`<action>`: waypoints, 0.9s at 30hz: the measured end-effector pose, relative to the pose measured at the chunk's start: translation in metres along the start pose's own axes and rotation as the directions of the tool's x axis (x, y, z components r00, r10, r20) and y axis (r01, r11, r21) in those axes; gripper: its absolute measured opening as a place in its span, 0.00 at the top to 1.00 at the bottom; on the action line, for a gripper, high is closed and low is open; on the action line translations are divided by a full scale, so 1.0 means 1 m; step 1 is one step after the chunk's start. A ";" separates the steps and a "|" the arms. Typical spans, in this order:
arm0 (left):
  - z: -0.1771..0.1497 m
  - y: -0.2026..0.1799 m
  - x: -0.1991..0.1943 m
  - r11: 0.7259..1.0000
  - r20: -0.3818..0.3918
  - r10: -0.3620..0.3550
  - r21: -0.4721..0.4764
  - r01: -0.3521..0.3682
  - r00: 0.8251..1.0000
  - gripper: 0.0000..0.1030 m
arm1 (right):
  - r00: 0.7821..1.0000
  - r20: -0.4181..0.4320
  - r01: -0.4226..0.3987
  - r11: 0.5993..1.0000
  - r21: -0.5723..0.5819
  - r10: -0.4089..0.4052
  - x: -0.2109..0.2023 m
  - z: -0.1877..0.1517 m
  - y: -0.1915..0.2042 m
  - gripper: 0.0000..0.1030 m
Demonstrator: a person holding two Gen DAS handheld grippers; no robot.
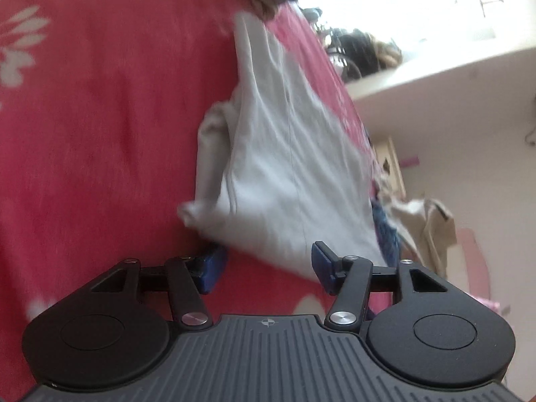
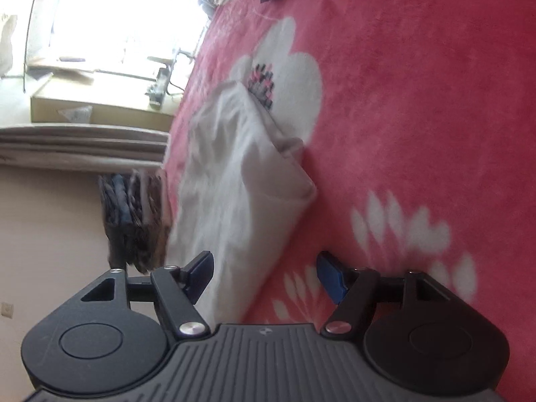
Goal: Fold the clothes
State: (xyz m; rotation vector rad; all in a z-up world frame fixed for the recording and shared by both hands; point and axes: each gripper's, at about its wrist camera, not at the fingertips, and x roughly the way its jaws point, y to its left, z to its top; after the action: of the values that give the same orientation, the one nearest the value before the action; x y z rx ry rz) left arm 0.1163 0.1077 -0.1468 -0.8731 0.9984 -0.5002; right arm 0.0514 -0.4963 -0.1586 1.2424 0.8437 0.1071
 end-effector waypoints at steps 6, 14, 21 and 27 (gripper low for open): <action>0.014 -0.001 0.010 0.999 0.051 0.003 -0.039 -0.001 0.999 0.47 | 0.996 0.077 -0.041 0.999 0.018 0.039 0.019 0.016 -0.002 0.35; 0.015 0.002 0.017 0.997 0.107 0.018 -0.071 -0.011 0.994 0.69 | 0.991 0.117 -0.073 0.997 0.027 0.069 0.035 0.026 -0.004 0.49; 0.013 0.000 0.011 0.997 0.151 0.036 -0.069 -0.026 0.988 0.93 | 0.992 0.127 -0.015 0.999 -0.036 0.020 0.032 0.023 0.000 0.89; -0.002 -0.009 -0.008 0.999 0.168 0.021 -0.051 -0.012 0.986 0.94 | 0.984 0.173 -0.032 0.999 -0.028 0.036 0.014 0.004 0.002 0.92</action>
State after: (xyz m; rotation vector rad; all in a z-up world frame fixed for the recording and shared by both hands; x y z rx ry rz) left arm 0.1111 0.1078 -0.1359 -0.9354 0.8660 -0.3818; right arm 0.0647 -0.4917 -0.1642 1.2236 0.6684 0.0358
